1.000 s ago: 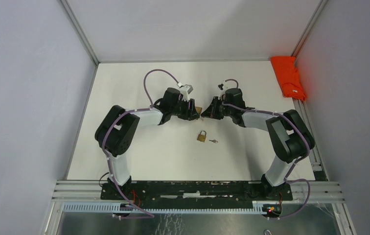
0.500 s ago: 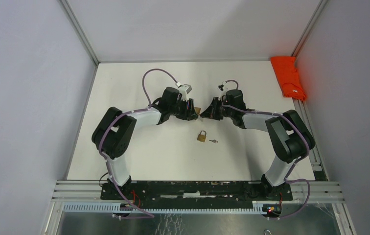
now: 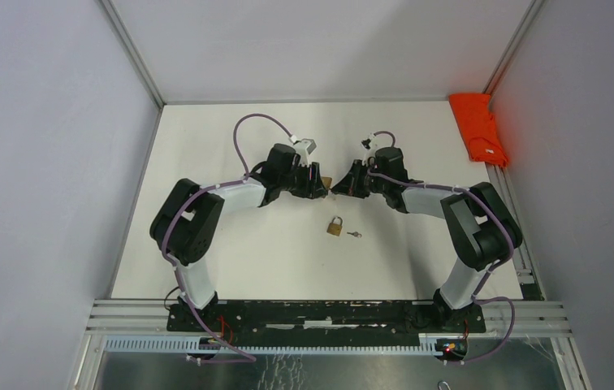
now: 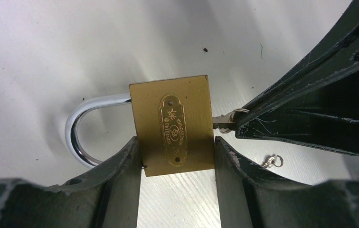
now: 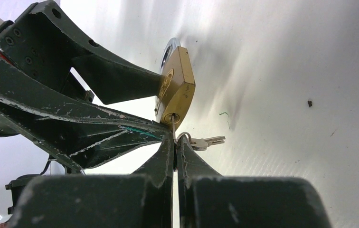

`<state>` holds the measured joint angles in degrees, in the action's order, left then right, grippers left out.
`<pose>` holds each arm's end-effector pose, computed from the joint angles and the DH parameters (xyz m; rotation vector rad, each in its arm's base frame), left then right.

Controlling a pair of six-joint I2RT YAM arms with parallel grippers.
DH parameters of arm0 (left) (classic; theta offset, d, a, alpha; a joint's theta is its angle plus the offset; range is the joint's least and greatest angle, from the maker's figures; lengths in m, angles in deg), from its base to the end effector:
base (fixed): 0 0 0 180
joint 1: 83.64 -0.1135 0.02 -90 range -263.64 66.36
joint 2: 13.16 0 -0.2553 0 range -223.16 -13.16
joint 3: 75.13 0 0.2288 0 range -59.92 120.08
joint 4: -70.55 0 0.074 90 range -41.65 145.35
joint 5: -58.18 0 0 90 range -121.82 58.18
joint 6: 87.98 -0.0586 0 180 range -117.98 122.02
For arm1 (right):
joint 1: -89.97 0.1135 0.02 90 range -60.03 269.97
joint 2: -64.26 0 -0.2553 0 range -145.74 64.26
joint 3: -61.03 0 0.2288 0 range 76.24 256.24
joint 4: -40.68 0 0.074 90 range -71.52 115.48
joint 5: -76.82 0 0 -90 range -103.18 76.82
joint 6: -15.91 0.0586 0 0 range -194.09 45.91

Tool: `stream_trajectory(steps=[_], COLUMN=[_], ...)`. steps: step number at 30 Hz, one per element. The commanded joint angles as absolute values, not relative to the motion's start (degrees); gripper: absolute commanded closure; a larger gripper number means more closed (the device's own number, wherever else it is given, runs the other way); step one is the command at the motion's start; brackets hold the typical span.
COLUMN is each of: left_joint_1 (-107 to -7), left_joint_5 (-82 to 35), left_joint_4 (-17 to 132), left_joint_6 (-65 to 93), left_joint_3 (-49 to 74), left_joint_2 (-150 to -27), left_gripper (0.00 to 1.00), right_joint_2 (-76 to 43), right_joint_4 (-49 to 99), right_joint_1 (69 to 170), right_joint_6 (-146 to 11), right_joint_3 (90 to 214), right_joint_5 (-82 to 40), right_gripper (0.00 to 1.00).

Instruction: Unlock with the key

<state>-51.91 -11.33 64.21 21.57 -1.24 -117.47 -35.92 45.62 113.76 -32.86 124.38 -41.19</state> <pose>0.3155 -0.2192 0.1679 0.4517 2.2673 -0.8745 0.3137 0.1684 0.1612 0.0332 2.2914 1.1552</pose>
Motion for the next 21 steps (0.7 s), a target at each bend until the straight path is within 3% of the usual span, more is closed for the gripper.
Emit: stream_trajectory(steps=[1, 21], left_joint_1=[-48.6, -48.1], left_joint_5=[5.6, 7.4], left_joint_4=[77.6, 77.2], left_joint_6=[28.2, 28.8], left_joint_3=[1.7, 2.9], left_joint_2=[-110.5, -107.5], left_gripper=[0.98, 0.98], right_joint_2=[-37.7, -40.7], right_joint_4=[46.1, 43.4], right_joint_1=[116.0, 117.7], right_joint_6=[-35.2, -35.9], right_joint_3=[128.4, 132.3], right_joint_5=[-38.6, -37.5], right_gripper=[1.00, 1.00])
